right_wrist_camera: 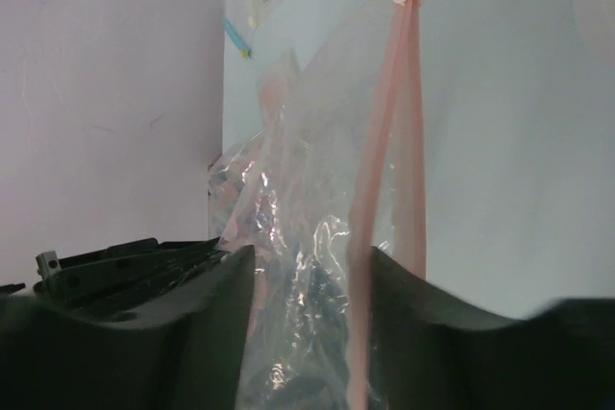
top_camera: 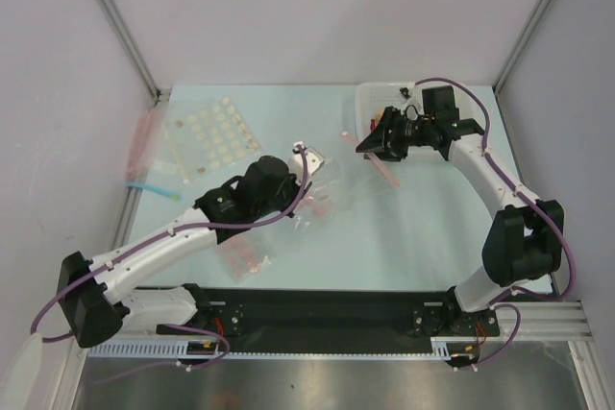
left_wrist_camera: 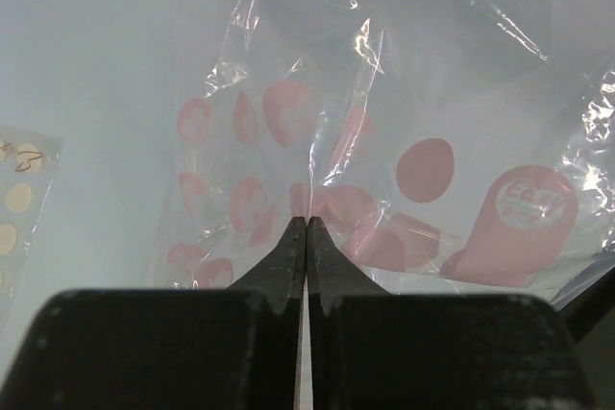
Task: Place the food in the zip-top bag and seal the zipper
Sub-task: Pick up the zipper food storage bag at the center of the board.
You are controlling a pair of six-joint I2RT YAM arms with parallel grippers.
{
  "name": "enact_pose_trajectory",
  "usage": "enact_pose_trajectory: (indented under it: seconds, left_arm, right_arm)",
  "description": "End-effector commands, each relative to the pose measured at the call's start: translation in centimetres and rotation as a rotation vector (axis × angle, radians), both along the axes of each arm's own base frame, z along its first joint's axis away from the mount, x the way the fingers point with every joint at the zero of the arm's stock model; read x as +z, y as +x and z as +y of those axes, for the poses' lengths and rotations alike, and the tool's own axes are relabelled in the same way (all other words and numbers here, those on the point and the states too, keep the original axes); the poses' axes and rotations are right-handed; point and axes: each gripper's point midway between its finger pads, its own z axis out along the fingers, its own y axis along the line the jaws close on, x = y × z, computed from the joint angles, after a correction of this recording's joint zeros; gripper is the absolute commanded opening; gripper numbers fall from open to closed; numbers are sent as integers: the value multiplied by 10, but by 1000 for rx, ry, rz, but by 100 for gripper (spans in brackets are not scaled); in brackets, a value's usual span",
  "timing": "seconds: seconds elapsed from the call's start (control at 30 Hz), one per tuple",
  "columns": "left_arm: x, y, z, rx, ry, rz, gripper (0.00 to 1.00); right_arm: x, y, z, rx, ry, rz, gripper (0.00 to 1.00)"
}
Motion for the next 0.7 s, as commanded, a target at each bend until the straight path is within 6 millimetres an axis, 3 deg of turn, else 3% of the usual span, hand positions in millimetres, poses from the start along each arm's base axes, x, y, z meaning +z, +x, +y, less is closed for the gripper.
enact_pose_trajectory:
  seconds: [0.0, 0.07, 0.13, 0.2, 0.23, 0.27, 0.37, 0.4, 0.43, 0.5, 0.53, 0.57, 0.6, 0.63, 0.67]
  left_arm:
    - [23, 10, -9, -4, -28, -72, 0]
    - [23, 11, -10, 4, -30, -64, 1]
    - [29, 11, -13, 6, -45, -55, 10]
    - [31, 8, -16, 9, -56, -16, 35]
    - [45, 8, -18, 13, -82, -25, 46]
    - [50, 6, -18, 34, -115, -2, 66]
    - [83, 2, -22, 48, -218, 5, 85]
    - [90, 2, -23, 61, -235, 11, 87]
    - [109, 6, -27, 71, -273, 4, 88]
    - [114, 7, -31, 106, -280, 65, 88]
    - [141, 10, -35, 116, -327, 58, 88]
    - [125, 14, -42, 152, -294, 139, 88]
    - [128, 15, -46, 162, -300, 169, 88]
    - [148, 15, -55, 144, -345, 183, 88]
    - [139, 17, -63, 168, -338, 248, 88]
  right_arm:
    - [12, -4, 9, 55, 53, -29, 44]
    - [15, -4, 11, 72, 77, -33, 31]
    - [17, -3, 12, 78, 83, -46, 11]
    - [23, -3, 11, 80, 81, -76, 0]
    - [26, -2, 10, 76, 75, -94, 0]
    - [27, -2, 9, 72, 70, -105, 0]
    - [33, -5, 4, 65, 28, -169, 0]
    - [39, -8, 1, 69, 5, -223, 0]
    - [37, -8, -2, 50, -28, -246, 0]
    - [39, -14, -4, 51, -65, -302, 0]
    - [49, -17, -8, 41, -97, -379, 0]
    - [45, -21, -10, 40, -117, -397, 0]
    - [47, -25, -8, 40, -135, -429, 0]
    - [48, -23, -12, 18, -172, -473, 0]
    - [53, -31, -15, 7, -179, -506, 0]
